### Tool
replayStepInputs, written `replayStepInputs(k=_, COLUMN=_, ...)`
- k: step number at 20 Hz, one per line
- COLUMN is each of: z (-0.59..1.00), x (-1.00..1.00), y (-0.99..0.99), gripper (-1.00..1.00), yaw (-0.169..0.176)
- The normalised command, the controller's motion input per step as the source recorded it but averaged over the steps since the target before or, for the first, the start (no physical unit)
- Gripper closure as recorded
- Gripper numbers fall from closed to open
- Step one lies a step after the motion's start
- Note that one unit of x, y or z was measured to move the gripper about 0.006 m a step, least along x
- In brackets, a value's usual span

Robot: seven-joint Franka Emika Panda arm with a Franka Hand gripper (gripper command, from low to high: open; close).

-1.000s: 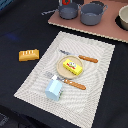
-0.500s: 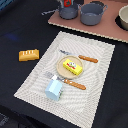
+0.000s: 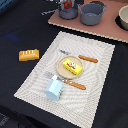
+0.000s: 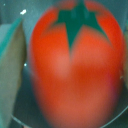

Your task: Interact with the objects in diverse but meaningful ways.

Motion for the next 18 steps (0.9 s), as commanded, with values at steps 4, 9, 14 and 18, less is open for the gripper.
replayStepInputs(k=4, z=0.61, x=0.01, y=0.15, gripper=-1.00, yaw=-0.018)
replayStepInputs(k=9, z=0.66, x=0.11, y=-0.44, gripper=-1.00, yaw=-0.012)
replayStepInputs(k=14, z=0.48, x=0.29, y=-0.90, gripper=-1.00, yaw=0.000)
replayStepInputs(k=18, z=0.40, x=0.34, y=-0.86, gripper=-1.00, yaw=0.000)
